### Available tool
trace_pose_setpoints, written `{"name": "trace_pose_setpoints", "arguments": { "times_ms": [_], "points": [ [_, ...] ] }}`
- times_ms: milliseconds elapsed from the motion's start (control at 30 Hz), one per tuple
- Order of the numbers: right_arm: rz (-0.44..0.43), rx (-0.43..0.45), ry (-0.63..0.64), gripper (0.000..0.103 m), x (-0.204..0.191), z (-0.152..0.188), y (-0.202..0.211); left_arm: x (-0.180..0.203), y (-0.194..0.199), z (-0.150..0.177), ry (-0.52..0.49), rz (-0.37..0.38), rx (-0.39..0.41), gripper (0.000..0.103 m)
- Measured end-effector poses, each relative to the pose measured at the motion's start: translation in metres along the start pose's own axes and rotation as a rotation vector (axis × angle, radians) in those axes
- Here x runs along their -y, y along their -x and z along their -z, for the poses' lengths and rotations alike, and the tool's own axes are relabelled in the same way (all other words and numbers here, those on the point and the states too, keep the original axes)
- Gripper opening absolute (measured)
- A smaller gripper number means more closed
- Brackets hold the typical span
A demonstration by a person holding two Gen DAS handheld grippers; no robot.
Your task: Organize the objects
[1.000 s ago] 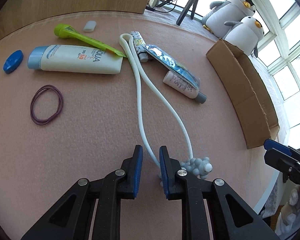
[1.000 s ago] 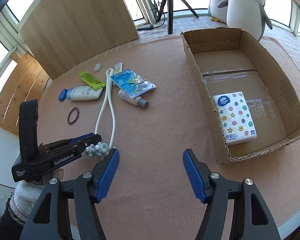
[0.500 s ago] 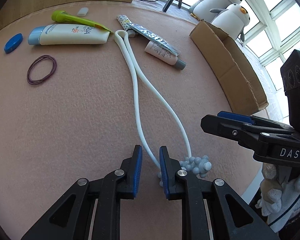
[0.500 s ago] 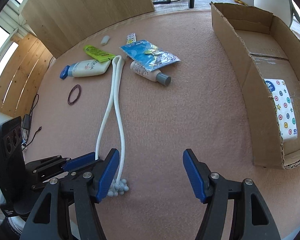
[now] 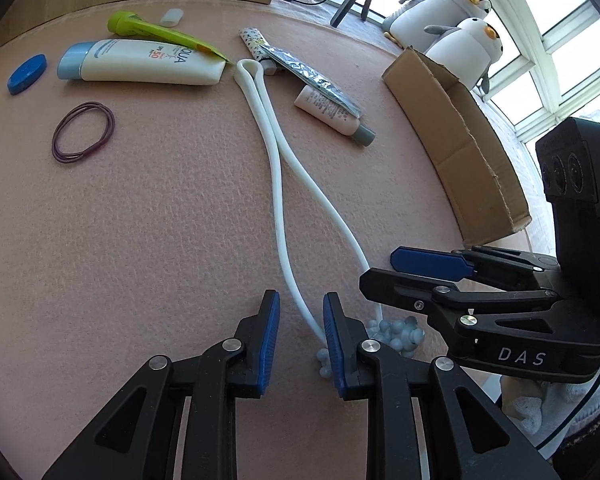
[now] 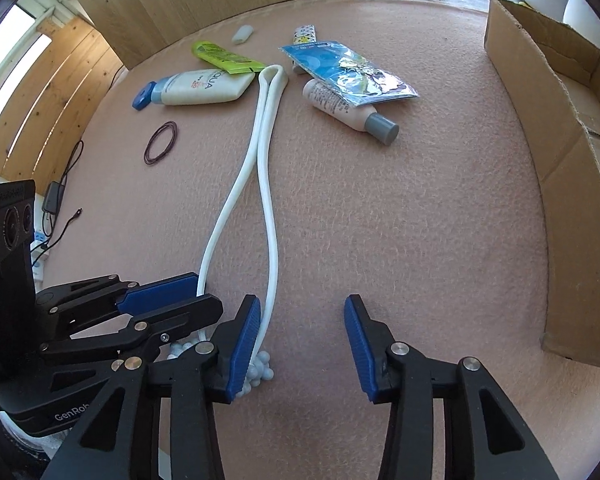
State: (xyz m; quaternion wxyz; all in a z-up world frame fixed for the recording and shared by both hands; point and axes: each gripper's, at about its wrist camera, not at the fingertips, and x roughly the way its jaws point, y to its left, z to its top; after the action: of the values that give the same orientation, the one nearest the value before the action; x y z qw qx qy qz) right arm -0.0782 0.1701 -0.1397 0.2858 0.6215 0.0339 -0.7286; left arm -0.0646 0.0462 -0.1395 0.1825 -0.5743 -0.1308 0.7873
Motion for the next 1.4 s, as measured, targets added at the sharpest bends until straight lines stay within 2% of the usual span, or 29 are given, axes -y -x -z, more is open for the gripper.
{"name": "trace_pose_setpoints", "arguments": {
  "times_ms": [133, 267, 367, 700, 1000, 1167, 1400],
  "points": [
    [-0.005, -0.001, 0.014, 0.031, -0.004, 0.000, -0.001, 0.003, -0.001, 0.002, -0.013, 0.012, -0.003, 0.022],
    [-0.057, -0.013, 0.009, 0.015, -0.005, 0.001, -0.004, 0.006, -0.001, 0.003, -0.022, 0.018, -0.005, 0.021],
    [-0.070, -0.013, 0.014, 0.012, -0.008, 0.002, -0.005, 0.006, -0.002, 0.004, -0.026, 0.014, -0.007, 0.021],
    [-0.034, 0.016, 0.029, 0.010, -0.014, 0.004, 0.005, 0.014, 0.010, 0.000, -0.042, 0.011, 0.024, 0.020],
    [-0.037, 0.082, 0.033, 0.010, -0.011, -0.001, 0.039, 0.030, 0.041, -0.005, -0.069, 0.017, 0.076, 0.020],
    [-0.018, 0.121, 0.030, 0.010, -0.001, -0.007, 0.063, 0.054, 0.043, -0.021, -0.101, 0.033, 0.101, 0.020],
    [0.015, 0.162, 0.005, 0.010, 0.034, -0.013, 0.095, 0.104, 0.035, -0.050, -0.153, 0.067, 0.132, 0.020]
  ]
}}
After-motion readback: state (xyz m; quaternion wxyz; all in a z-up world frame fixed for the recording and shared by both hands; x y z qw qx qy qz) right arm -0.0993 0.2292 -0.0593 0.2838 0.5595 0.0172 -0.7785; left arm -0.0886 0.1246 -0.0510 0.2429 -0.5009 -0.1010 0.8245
